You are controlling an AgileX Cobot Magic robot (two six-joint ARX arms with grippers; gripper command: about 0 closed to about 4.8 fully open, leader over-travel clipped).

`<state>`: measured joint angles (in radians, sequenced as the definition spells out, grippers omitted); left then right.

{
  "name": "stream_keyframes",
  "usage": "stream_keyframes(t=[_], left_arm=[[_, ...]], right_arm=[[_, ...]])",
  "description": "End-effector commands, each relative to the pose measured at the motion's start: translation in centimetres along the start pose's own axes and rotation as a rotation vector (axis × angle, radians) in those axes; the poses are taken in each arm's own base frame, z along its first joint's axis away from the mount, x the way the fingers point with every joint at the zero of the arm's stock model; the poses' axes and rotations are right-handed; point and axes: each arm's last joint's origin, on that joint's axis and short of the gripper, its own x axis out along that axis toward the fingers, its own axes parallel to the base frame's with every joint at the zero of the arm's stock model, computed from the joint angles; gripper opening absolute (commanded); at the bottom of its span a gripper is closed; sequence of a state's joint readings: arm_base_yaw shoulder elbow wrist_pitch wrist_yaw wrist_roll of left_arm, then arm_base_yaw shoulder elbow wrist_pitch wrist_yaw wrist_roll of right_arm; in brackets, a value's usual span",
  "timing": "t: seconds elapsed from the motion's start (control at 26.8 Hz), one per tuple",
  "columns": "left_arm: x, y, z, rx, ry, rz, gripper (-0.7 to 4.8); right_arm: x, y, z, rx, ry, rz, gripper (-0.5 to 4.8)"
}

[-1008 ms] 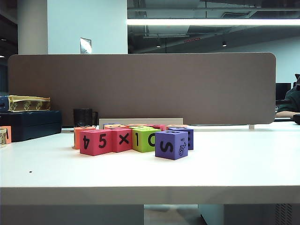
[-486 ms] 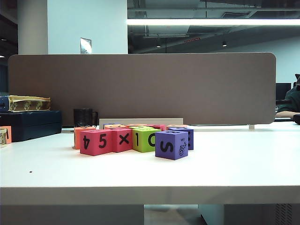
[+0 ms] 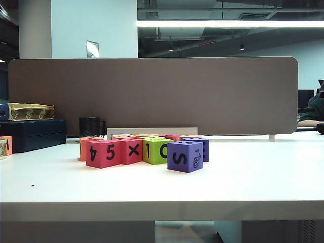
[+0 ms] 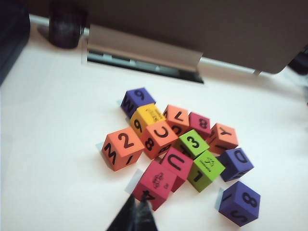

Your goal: Select the appropriate blocks from the scattered letter blocks on the table and arrange them in a row to spell out "23".

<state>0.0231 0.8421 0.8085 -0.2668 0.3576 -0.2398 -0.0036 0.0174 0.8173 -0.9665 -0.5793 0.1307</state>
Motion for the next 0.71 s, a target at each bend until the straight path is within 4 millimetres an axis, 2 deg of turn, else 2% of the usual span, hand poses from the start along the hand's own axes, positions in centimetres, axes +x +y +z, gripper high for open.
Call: stream_keyframes(t=[0.04, 0.19, 0.3, 0.6, 0.71], left_arm=[[2.9, 0.6, 1.7, 0.031, 0.054, -0.014, -0.06], [5.2, 0.5, 2.3, 0.036, 0.106, -0.031, -0.06], [8.2, -0.4, 2.5, 0.119, 0.168, -0.049, -0.06], [12.9, -2.8, 2.9, 0.220, 0.227, 0.013, -0.05], [14.7, -2.8, 3.4, 0.235, 0.241, 0.012, -0.05]], right_arm=[[0.0, 0.1, 0.2, -0.008, -0.011, 0.005, -0.01], [0.0, 0.1, 0.2, -0.008, -0.011, 0.005, -0.01], [0.0, 0.0, 0.2, -0.005, -0.008, 0.005, -0.01], [0.0, 0.0, 0.2, -0.006, -0.007, 0.004, -0.01], [0.0, 0.0, 0.2, -0.005, -0.006, 0.004, -0.01]])
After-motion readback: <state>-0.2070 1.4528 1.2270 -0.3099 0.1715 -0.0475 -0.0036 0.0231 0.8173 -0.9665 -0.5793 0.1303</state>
